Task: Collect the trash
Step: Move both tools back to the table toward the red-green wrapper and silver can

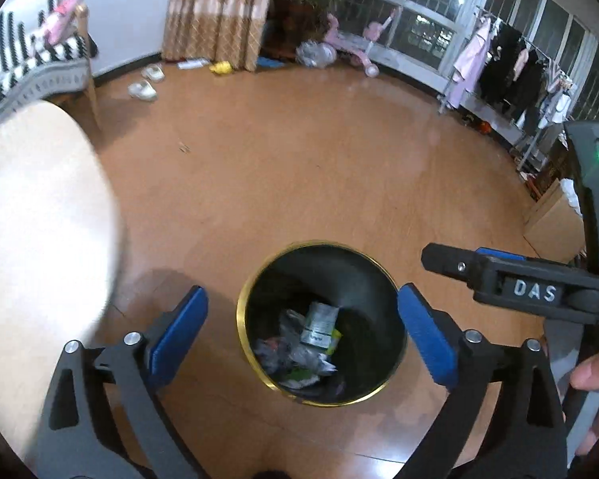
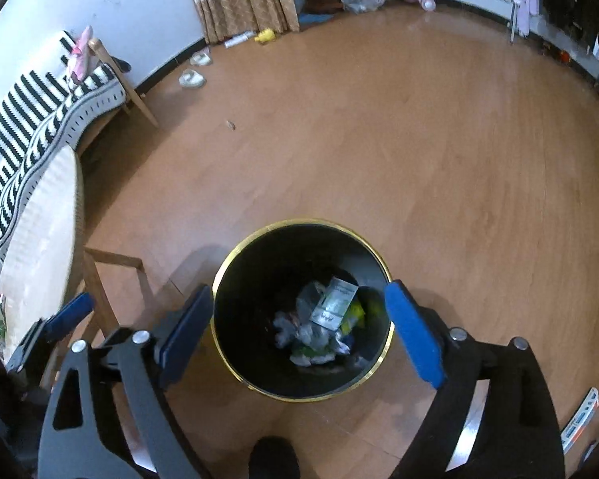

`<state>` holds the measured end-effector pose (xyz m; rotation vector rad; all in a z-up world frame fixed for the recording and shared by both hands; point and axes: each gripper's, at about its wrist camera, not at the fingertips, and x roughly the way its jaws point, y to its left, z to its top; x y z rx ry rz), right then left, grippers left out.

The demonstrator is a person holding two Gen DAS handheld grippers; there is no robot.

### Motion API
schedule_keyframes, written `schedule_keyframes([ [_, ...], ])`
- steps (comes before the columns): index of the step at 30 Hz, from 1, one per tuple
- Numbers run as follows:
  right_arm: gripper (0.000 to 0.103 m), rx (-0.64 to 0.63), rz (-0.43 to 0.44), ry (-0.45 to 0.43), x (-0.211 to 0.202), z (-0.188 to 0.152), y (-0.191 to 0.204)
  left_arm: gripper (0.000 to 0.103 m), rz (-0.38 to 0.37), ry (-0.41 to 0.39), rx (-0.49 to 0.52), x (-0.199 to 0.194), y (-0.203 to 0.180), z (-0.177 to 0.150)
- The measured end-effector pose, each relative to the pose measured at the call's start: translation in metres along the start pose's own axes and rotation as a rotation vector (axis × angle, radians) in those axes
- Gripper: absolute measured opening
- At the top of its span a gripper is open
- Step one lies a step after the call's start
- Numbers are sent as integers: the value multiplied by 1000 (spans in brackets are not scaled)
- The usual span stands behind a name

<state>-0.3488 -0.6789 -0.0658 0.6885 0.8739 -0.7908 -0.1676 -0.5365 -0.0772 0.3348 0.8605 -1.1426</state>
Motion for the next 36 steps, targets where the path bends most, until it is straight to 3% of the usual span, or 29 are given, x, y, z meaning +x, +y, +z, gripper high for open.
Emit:
schedule_keyframes([
  [7, 86, -105, 84, -49, -10, 5, 85, 96, 153, -71, -119, -80, 87, 1],
  [14, 86, -323, 226, -23, -5, -15, 243, 96, 377, -140, -338, -186, 222, -29],
  [21, 86, -599, 397, 14, -12, -73, 423, 96, 661, -211, -554, -304, 372, -99],
  [26, 86, -831, 514, 65, -17, -141, 534, 96, 865, -202, -619, -372, 472, -161],
  [32, 86, -1023, 603, 104, -20, -206, 623, 96, 902, -178, -721, -417, 564, -212],
  [36, 86, -1169, 625, 80, -27, -240, 687, 96, 822, -166, -751, -417, 609, -221],
])
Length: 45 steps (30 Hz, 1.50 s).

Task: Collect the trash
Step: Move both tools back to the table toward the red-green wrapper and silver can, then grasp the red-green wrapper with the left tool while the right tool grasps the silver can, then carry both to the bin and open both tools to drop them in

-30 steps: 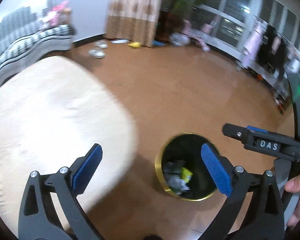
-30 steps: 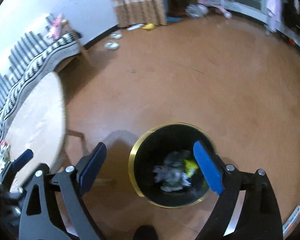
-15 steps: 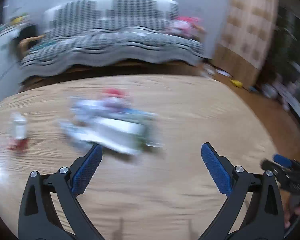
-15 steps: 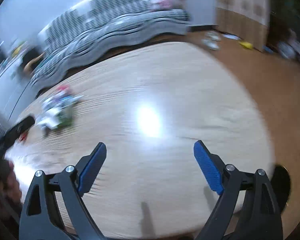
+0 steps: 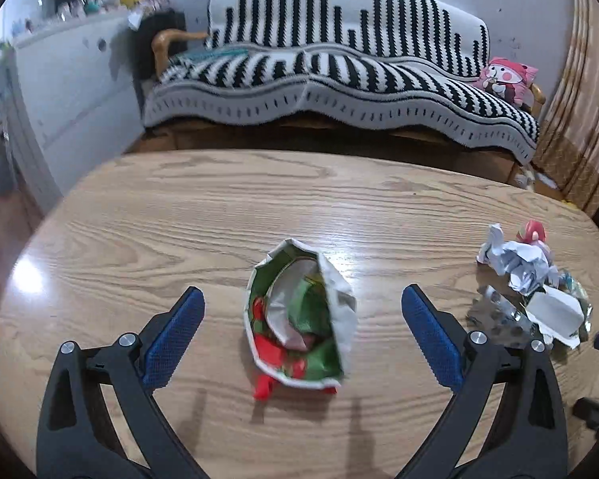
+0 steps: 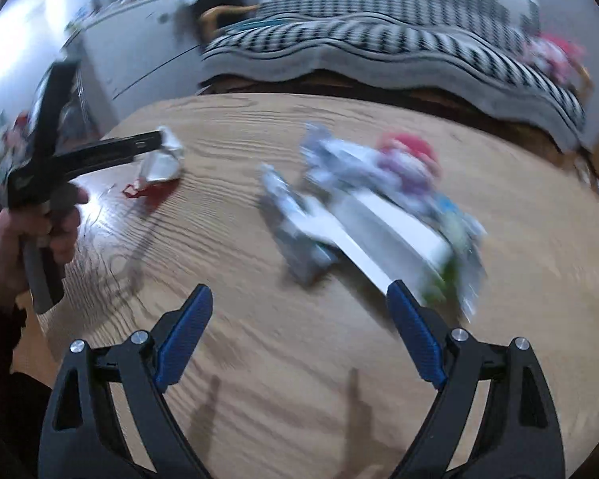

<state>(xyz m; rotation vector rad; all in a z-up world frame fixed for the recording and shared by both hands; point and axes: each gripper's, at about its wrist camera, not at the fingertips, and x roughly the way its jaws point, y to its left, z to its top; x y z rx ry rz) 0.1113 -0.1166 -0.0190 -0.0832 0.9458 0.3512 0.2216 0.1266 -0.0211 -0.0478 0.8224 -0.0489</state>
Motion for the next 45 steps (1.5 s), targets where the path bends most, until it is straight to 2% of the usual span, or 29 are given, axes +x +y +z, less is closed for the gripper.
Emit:
schedule_keyframes([
  [4, 84, -128, -6, 47, 37, 45, 28, 96, -15, 36, 3, 21, 10, 1],
  [6, 80, -150, -37, 61, 52, 58, 33, 96, -4, 41, 8, 32, 12, 3],
  [8, 77, -154, -17, 86, 68, 72, 36, 96, -14, 55, -2, 39, 15, 2],
  [10, 73, -168, -33, 113, 85, 80, 41, 96, -32, 72, -8, 46, 18, 0],
  [11, 71, -174, -38, 127, 92, 83, 42, 95, -32, 73, -6, 47, 18, -1],
  [12, 67, -175, -38, 140, 99, 84, 43, 89, -34, 70, -5, 47, 17, -3],
  [14, 49, -168, -44, 169, 109, 83, 41, 71, -60, 74, -6, 48, 16, -5],
  [16, 30, -161, -55, 177, 114, 82, 41, 62, -71, 68, -8, 46, 15, -6],
  [17, 26, -155, -46, 172, 116, 80, 43, 61, -63, 64, -10, 43, 15, -5],
  [21, 23, -118, 2, 118, 94, 78, 44, 60, -49, 16, -48, 20, 17, 1],
  [27, 23, 30, 88, 38, 35, 65, 31, 60, -75, -26, -81, -26, 0, 3],
  [31, 23, 104, 29, 5, -11, 35, 0, 60, -110, -38, -11, -55, -43, -7],
  [34, 23, 176, -45, -5, -46, -3, -39, 60, -159, -25, 65, -73, -91, -24],
  [38, 23, 330, -151, -15, -97, -70, -111, 60, -246, 1, 178, -95, -171, -58],
  [41, 23, 462, -242, -31, -143, -135, -167, 60, -335, 12, 262, -115, -237, -86],
  [45, 23, 599, -350, -57, -199, -211, -229, 60, -497, 33, 388, -144, -338, -129],
])
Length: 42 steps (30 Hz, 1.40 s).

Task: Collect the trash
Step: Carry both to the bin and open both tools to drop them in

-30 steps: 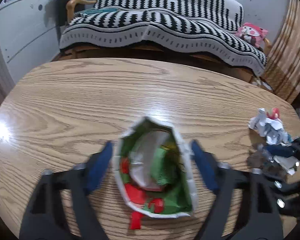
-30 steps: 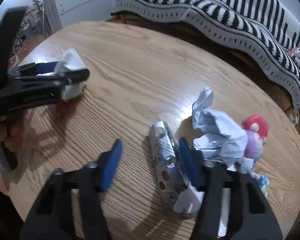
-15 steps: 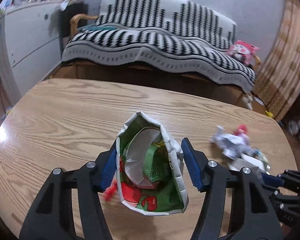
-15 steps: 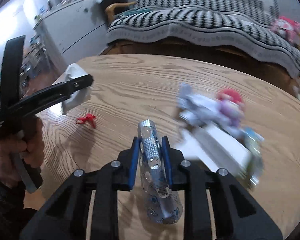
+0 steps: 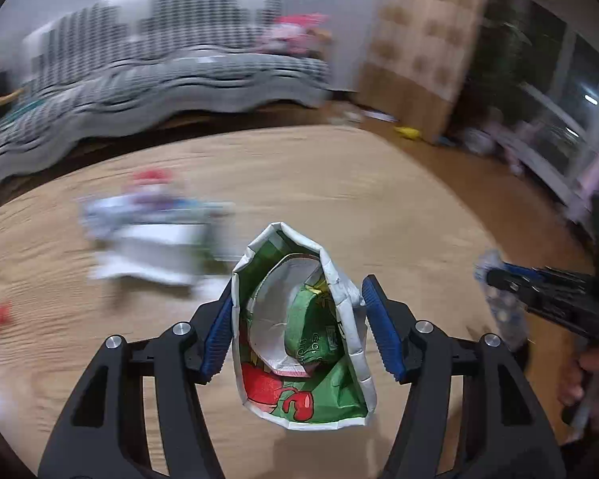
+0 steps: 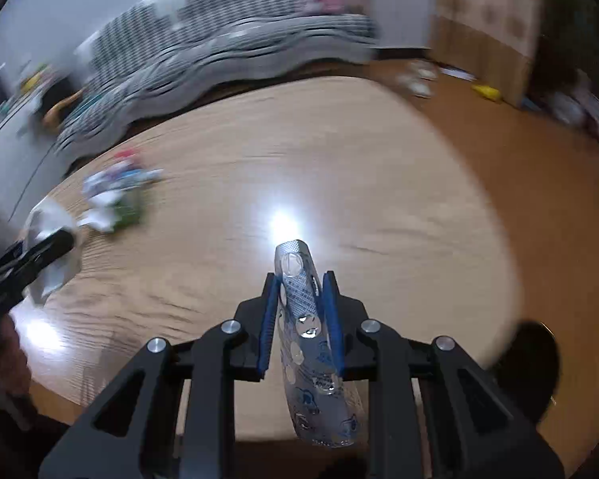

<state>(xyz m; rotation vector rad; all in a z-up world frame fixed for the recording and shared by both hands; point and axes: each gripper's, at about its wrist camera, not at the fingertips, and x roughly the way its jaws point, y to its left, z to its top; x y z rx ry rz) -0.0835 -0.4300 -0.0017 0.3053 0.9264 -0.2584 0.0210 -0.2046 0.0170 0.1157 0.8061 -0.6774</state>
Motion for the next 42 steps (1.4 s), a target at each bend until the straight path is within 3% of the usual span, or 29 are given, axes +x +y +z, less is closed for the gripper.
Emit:
schedule_keyframes([
  [5, 23, 189, -106, -39, -31, -30, -122, 60, -133, 20, 179, 37, -128, -14],
  [9, 23, 290, -152, -26, -44, -57, -192, 60, -229, 51, 247, 61, -203, -25],
  [16, 23, 436, -201, 25, -44, -101, -288, 60, -323, 104, 349, 100, -297, -51],
  [24, 23, 513, -209, 64, -34, -122, -332, 60, -349, 168, 410, 143, -344, -70],
  [38, 23, 569, -210, 70, -31, -126, -348, 61, -420, 234, 381, 183, -369, -69],
  [42, 24, 582, -212, 63, -34, -129, -351, 68, -451, 263, 369, 192, -376, -72],
])
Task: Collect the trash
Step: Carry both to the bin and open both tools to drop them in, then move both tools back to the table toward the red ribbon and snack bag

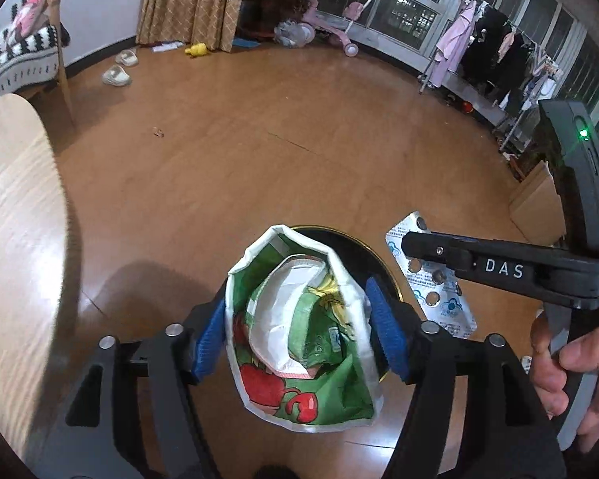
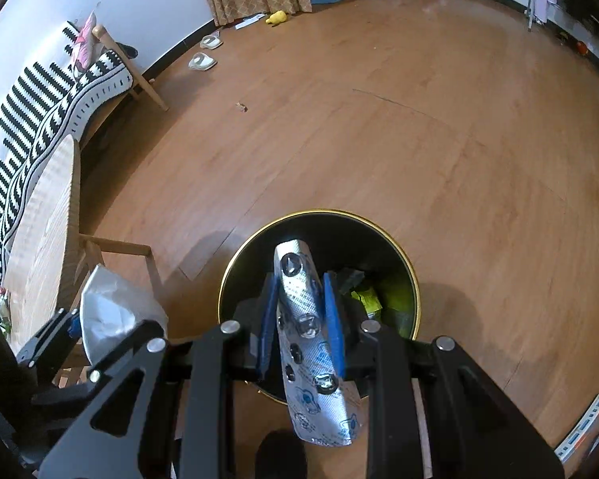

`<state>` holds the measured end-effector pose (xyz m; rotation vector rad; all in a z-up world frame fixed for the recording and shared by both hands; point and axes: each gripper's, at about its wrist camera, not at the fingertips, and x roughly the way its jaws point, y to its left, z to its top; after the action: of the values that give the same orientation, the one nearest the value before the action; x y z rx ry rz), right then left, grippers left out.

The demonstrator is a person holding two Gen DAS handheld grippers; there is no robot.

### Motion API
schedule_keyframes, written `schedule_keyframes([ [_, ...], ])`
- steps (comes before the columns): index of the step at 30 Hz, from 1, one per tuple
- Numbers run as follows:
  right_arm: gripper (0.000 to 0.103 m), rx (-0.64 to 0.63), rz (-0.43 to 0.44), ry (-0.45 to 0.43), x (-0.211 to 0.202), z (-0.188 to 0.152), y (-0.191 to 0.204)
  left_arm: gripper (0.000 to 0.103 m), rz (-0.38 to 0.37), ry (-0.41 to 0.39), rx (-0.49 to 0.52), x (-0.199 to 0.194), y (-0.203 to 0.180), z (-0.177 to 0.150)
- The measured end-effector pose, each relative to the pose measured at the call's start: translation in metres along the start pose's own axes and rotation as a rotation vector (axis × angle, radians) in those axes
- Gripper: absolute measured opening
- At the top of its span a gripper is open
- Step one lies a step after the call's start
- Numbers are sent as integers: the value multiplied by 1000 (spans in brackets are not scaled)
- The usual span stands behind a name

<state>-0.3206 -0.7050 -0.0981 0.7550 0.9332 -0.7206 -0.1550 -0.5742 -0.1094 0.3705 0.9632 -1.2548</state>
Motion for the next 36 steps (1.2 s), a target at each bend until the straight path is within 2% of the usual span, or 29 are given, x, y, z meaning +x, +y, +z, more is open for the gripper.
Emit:
schedule_keyframes([
  [3, 24, 14, 3, -3, -1, 0, -4, 79, 0, -6, 1, 1, 0, 1],
  [13, 26, 1, -7, 5, 4, -1, -2, 88, 10, -36, 27, -15, -5, -1],
  [15, 39, -3, -10, 5, 4, -1, 1, 89, 14, -43, 23, -20, -3, -1],
  [16, 54, 0, -16, -3, 3, -3, 2, 90, 17, -47, 22, -23, -1, -1],
  [17, 61, -1, -23, -14, 1, -3, 3, 90, 20, -49, 21, -25, 0, 0],
  [23, 61, -19, -9, -30, -4, -2, 18, 91, 43, -82, 8, -53, 12, -2],
  [27, 68, -65, 19, -50, -14, 1, 47, 94, 78, -120, -26, -90, 34, -6],
  [30, 72, -123, 46, -69, -21, 0, 84, 96, 124, -146, -61, -118, 56, -11],
  [36, 74, -270, 127, -85, -35, -9, 183, 96, 239, -179, -193, -176, 112, -32],
])
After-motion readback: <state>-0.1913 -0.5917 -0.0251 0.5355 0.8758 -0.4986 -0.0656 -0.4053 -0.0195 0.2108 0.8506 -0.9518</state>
